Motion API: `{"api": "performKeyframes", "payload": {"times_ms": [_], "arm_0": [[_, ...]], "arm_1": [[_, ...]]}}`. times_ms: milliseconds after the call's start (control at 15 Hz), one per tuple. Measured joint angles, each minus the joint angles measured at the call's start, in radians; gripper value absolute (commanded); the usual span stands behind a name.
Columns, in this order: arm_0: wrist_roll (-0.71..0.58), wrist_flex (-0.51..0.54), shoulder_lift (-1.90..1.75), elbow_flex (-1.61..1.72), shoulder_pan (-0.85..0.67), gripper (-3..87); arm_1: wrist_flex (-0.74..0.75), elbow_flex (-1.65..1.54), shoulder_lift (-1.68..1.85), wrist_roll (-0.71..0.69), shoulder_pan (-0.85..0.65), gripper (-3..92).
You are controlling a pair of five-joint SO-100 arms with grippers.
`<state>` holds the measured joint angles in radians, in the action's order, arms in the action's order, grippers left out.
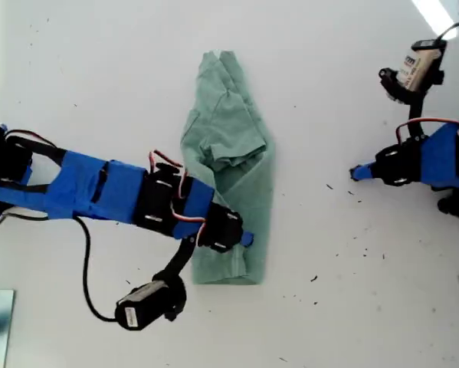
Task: Fold t shirt
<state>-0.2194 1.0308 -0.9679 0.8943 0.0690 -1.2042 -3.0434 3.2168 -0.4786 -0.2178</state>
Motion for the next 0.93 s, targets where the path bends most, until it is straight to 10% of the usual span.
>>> {"api": "performKeyframes", "payload": {"times_ms": [333, 667, 933], "arm_0": [[0.041, 0.295, -0.695, 0.298, -0.051, -0.1], [0.301, 0.003, -1.703, 1.713, -0.074, -0.1], [0.402, -0.061, -1.99, 2.056, -0.029, -0.1]], "arm_1": [[0.0, 0.0, 0.0, 0.0, 0.0, 2.6], [0.0, 0.0, 0.0, 0.0, 0.0, 2.6], [0.0, 0.0, 0.0, 0.0, 0.0, 2.6]]}}
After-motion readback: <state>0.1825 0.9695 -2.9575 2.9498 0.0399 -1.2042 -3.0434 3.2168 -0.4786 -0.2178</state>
